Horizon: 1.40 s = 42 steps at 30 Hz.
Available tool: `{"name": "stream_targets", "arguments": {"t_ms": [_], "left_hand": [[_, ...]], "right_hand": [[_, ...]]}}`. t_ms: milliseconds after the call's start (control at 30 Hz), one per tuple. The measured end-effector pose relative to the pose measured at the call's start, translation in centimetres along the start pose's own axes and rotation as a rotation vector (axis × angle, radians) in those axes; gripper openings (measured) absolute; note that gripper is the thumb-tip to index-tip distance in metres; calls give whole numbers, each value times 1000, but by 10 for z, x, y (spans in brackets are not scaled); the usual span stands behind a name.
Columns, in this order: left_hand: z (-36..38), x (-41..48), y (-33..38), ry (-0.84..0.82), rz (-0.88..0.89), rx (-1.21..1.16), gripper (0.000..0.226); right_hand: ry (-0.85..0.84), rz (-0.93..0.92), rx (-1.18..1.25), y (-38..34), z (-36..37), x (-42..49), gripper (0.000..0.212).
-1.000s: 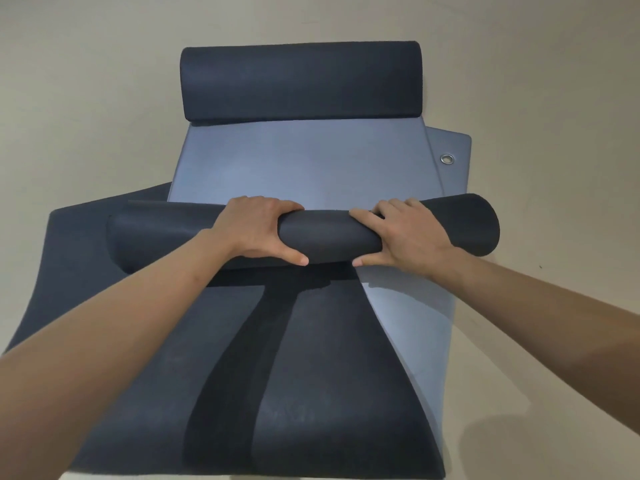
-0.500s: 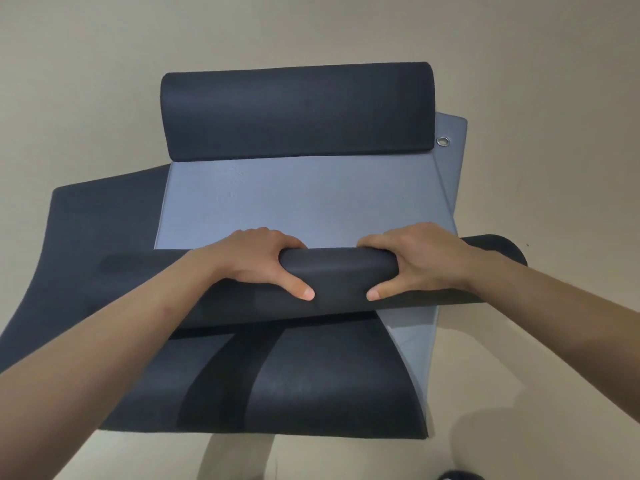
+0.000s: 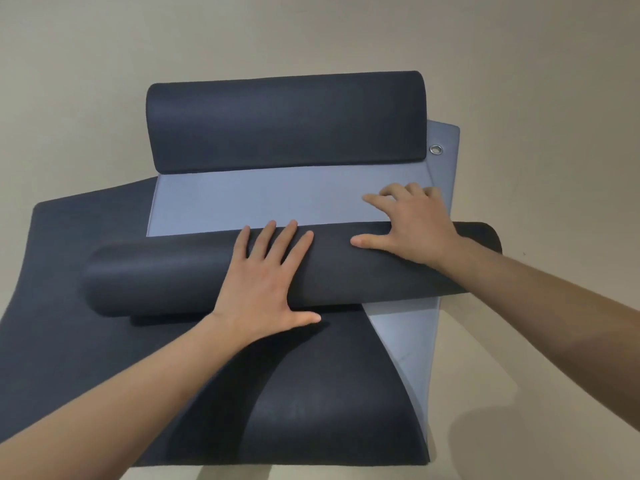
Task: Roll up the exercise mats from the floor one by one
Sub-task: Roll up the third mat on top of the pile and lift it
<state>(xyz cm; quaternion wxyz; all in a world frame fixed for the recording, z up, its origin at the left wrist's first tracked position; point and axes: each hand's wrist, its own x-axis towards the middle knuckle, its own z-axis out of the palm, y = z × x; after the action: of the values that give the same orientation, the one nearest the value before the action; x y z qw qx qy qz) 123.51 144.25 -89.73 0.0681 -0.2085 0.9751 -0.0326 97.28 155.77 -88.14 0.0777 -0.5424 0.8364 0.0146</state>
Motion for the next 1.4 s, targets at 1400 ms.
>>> {"name": "stream_targets", "arguments": {"t_ms": [1400], "left_hand": [[-61, -31, -10, -216, 53, -225, 108]], "right_hand": [[-423, -292, 217, -8, -43, -81, 93]]}}
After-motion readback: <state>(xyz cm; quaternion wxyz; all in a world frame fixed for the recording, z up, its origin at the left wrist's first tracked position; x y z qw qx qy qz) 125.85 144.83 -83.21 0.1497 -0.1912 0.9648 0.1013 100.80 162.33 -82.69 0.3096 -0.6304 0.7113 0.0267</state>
